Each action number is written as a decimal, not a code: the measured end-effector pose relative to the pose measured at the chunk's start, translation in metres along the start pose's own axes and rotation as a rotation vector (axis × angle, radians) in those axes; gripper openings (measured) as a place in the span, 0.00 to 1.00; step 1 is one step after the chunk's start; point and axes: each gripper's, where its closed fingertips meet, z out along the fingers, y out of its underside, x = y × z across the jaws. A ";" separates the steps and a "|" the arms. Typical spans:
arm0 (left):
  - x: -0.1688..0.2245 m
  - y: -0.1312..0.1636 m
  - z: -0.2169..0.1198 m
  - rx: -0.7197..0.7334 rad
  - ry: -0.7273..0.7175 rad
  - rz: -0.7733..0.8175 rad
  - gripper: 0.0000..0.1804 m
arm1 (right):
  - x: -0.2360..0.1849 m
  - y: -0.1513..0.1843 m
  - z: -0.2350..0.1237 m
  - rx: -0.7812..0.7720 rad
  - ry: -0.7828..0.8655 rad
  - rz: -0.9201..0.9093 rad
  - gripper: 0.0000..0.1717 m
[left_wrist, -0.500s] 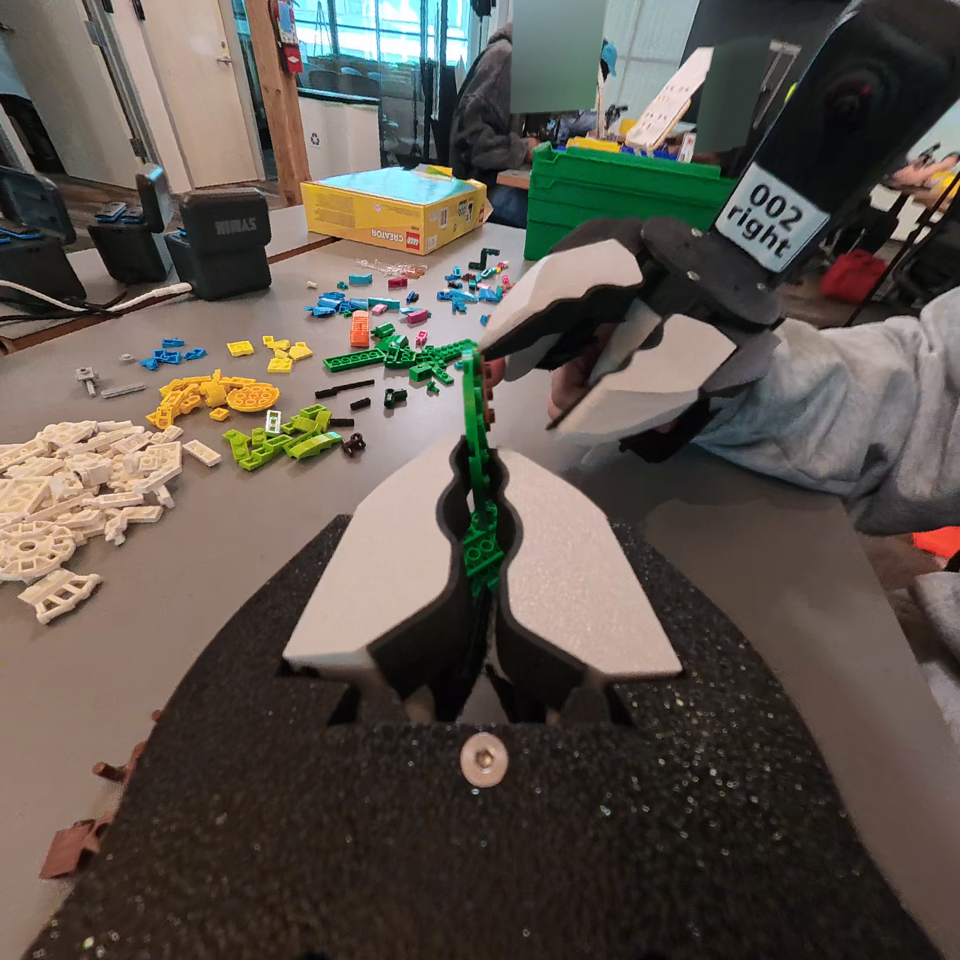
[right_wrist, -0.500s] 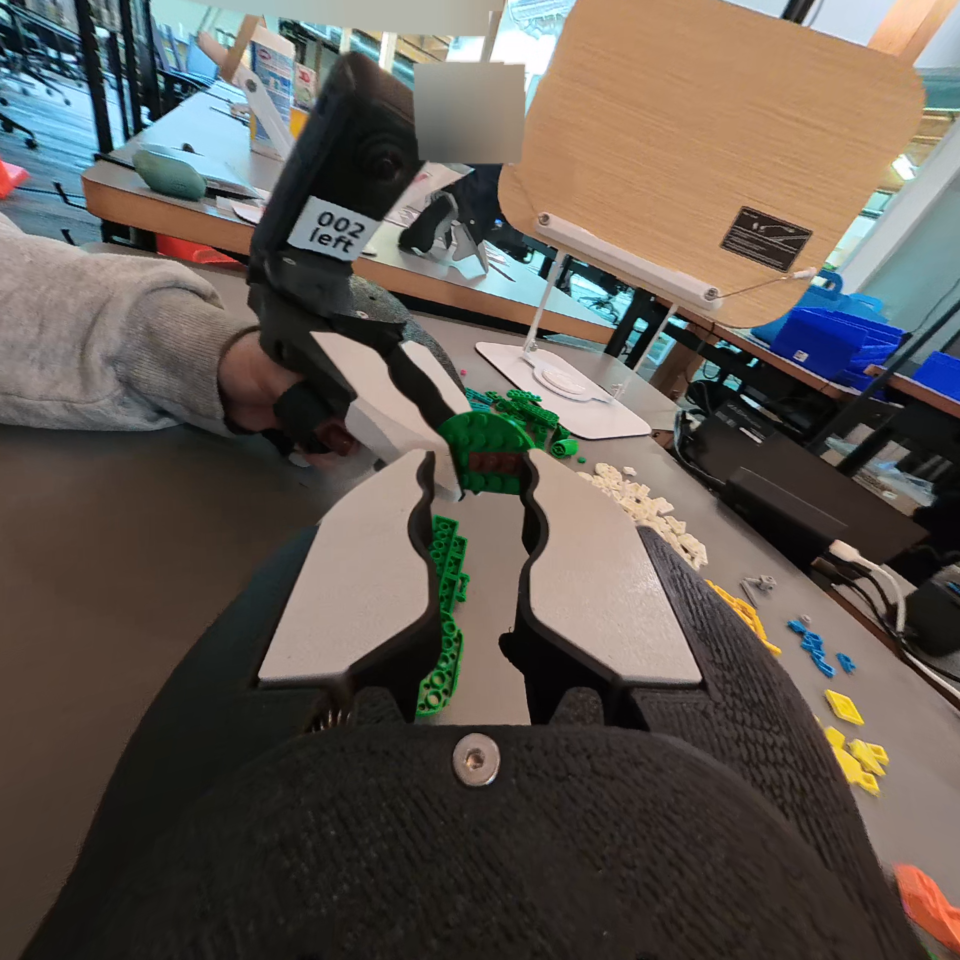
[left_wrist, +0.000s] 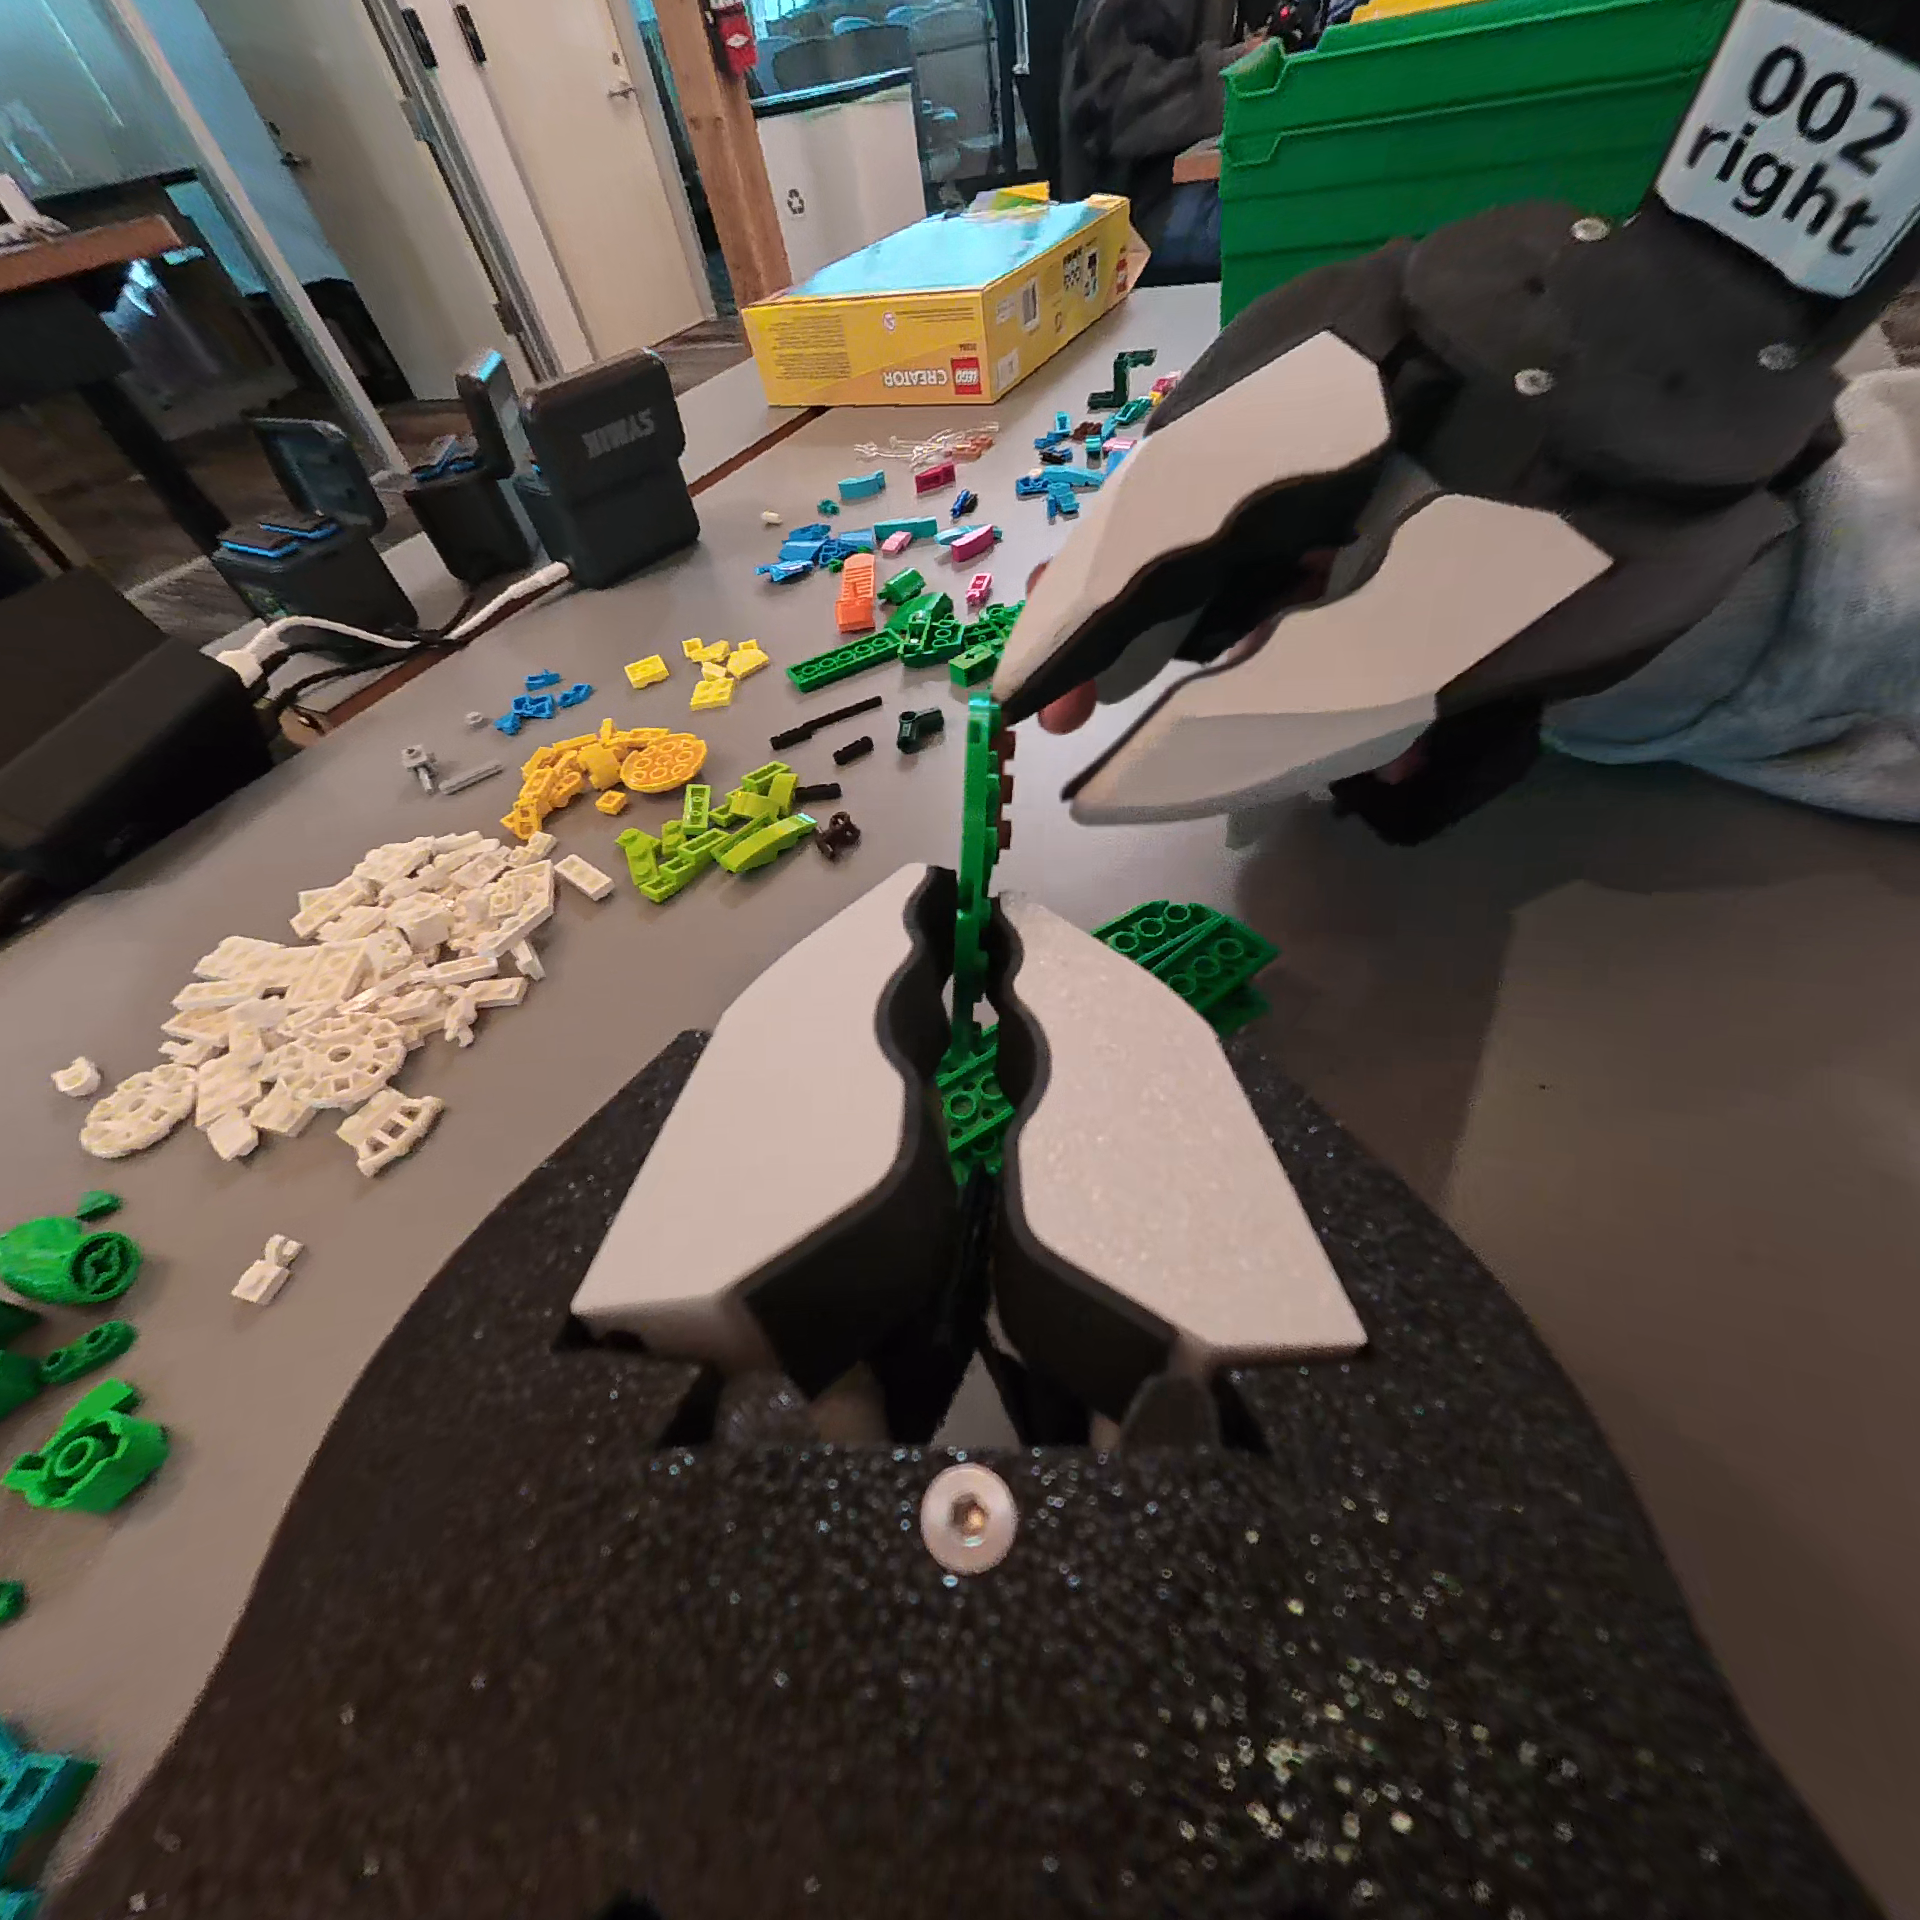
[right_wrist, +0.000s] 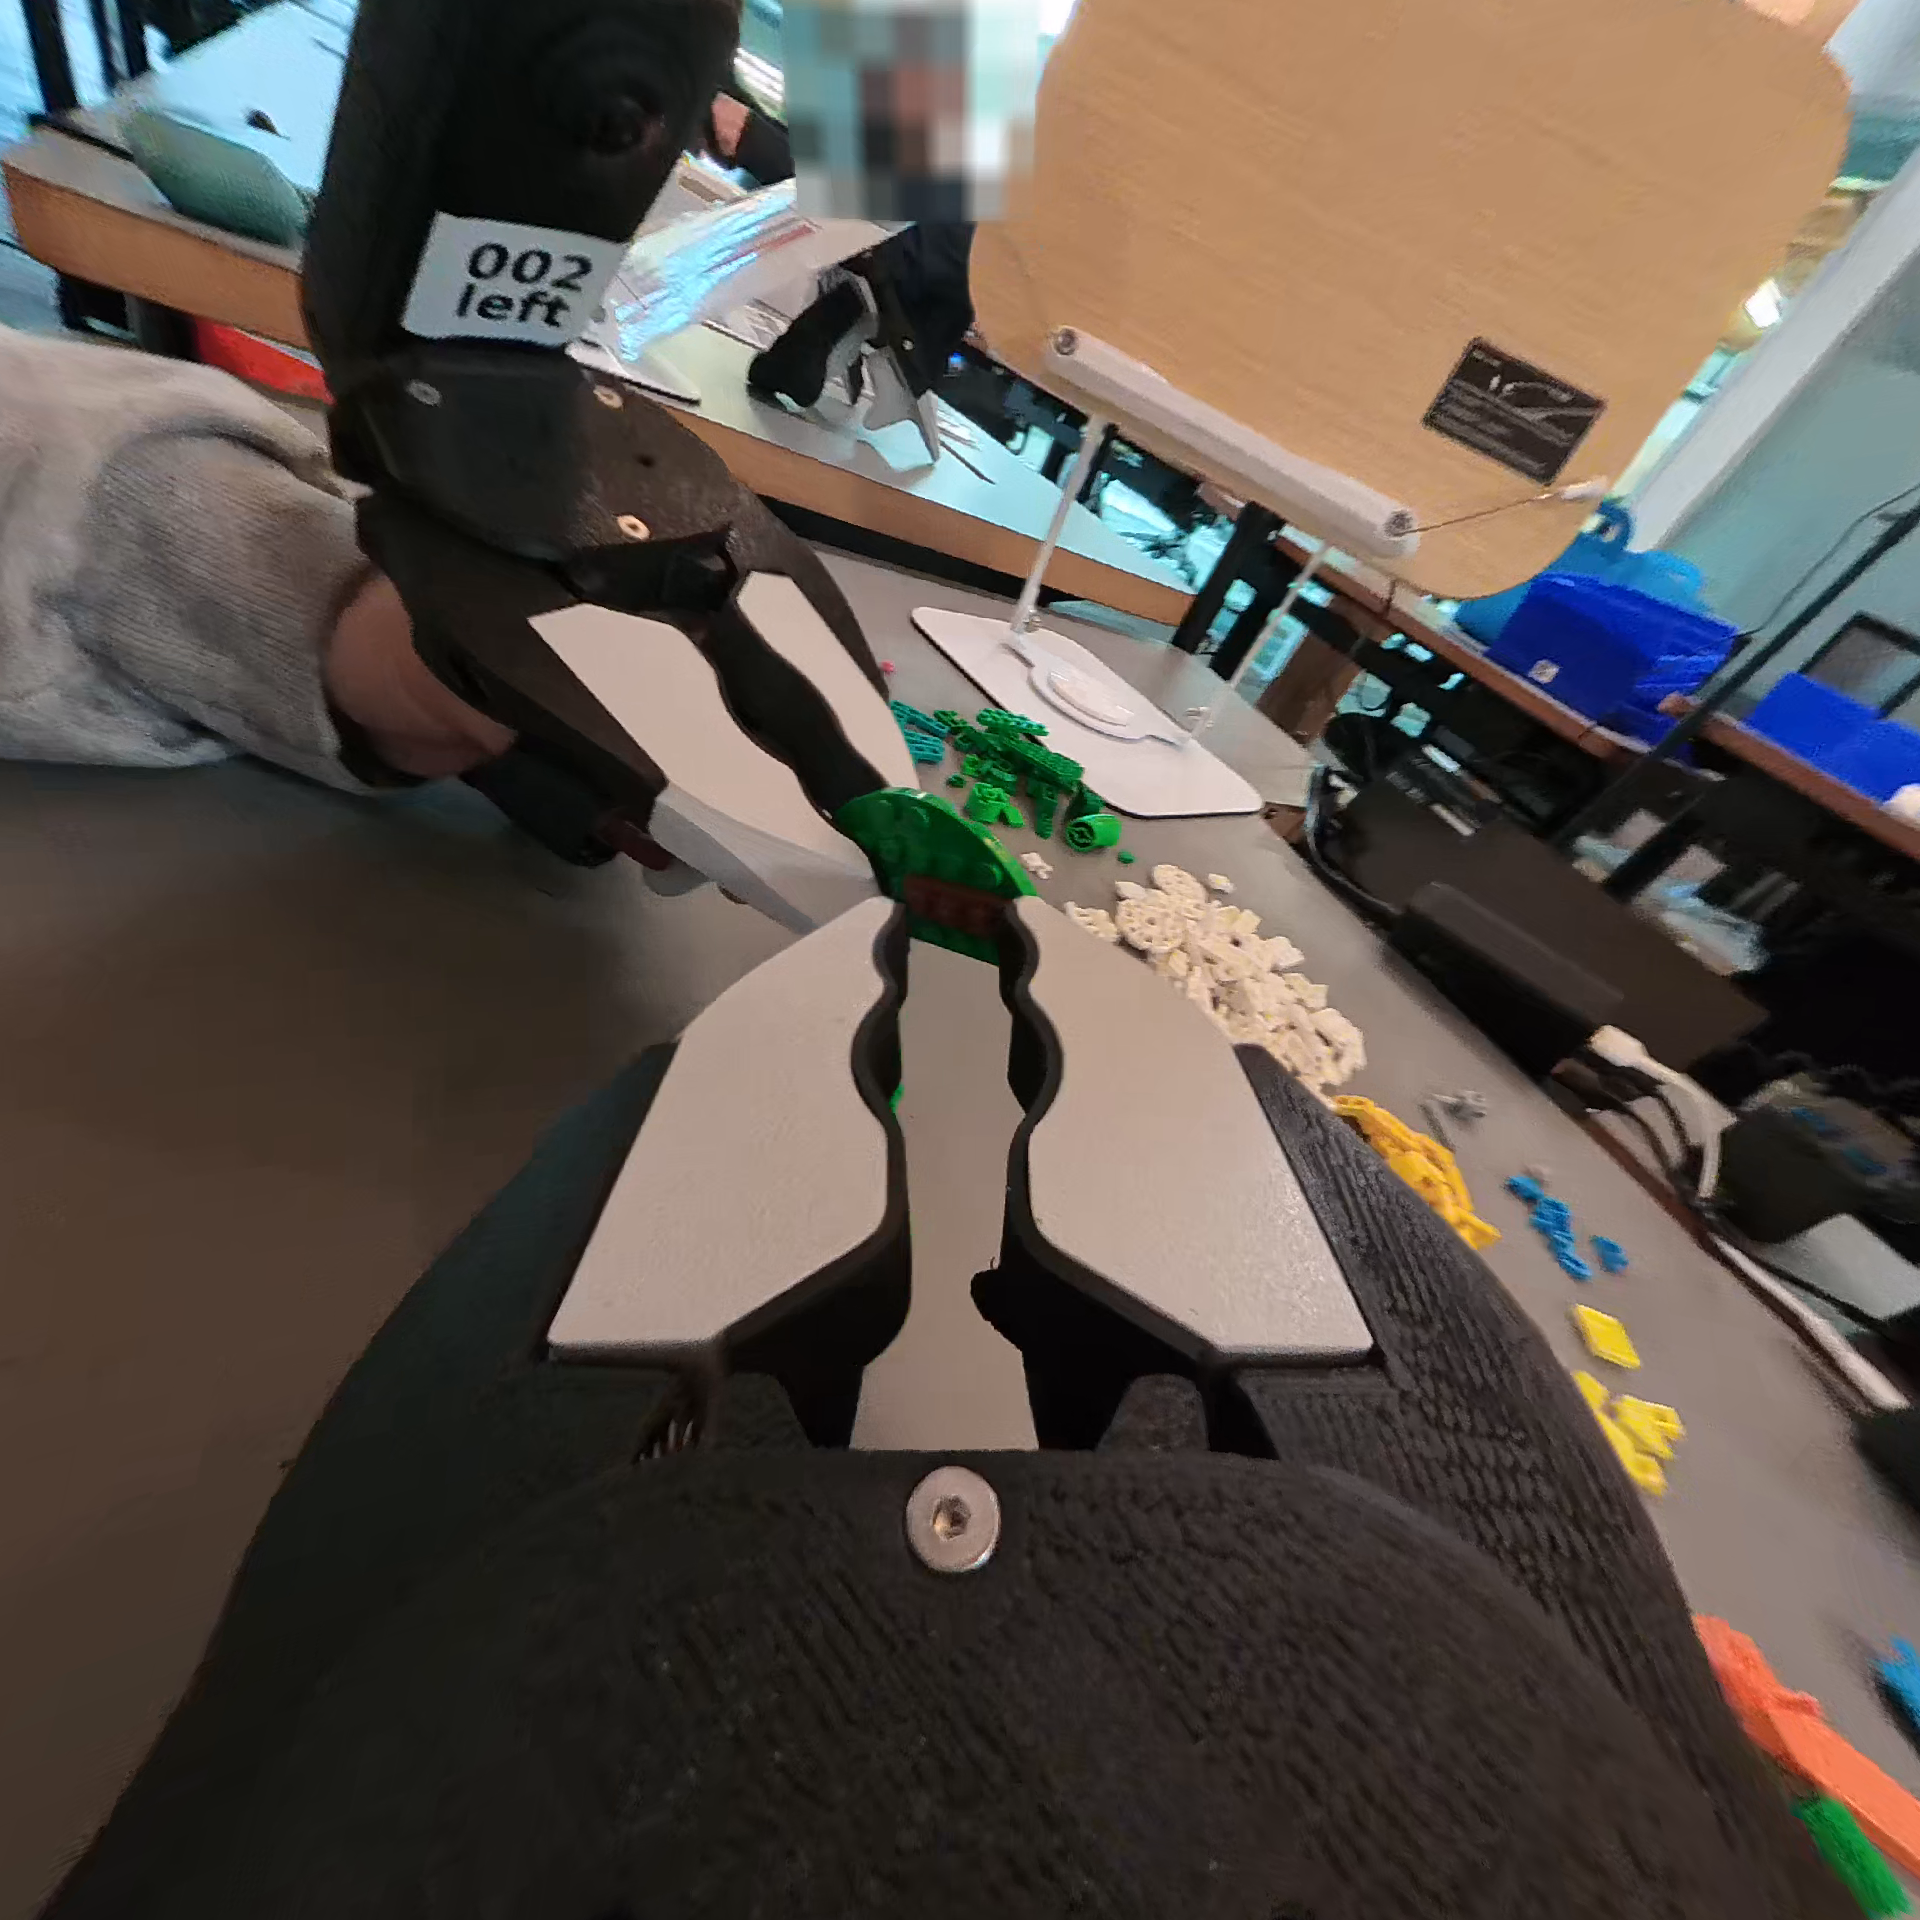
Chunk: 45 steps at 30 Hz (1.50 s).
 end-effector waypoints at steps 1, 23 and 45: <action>0.000 0.000 0.000 0.000 -0.006 0.012 0.03 | 0.000 0.000 0.000 0.001 0.016 -0.017 0.09; 0.005 -0.003 0.001 0.019 -0.006 0.051 0.03 | 0.007 -0.006 -0.004 0.081 0.230 -0.217 0.06; 0.002 -0.001 0.000 0.014 -0.023 0.072 0.03 | 0.003 -0.003 -0.001 0.060 0.107 -0.088 0.03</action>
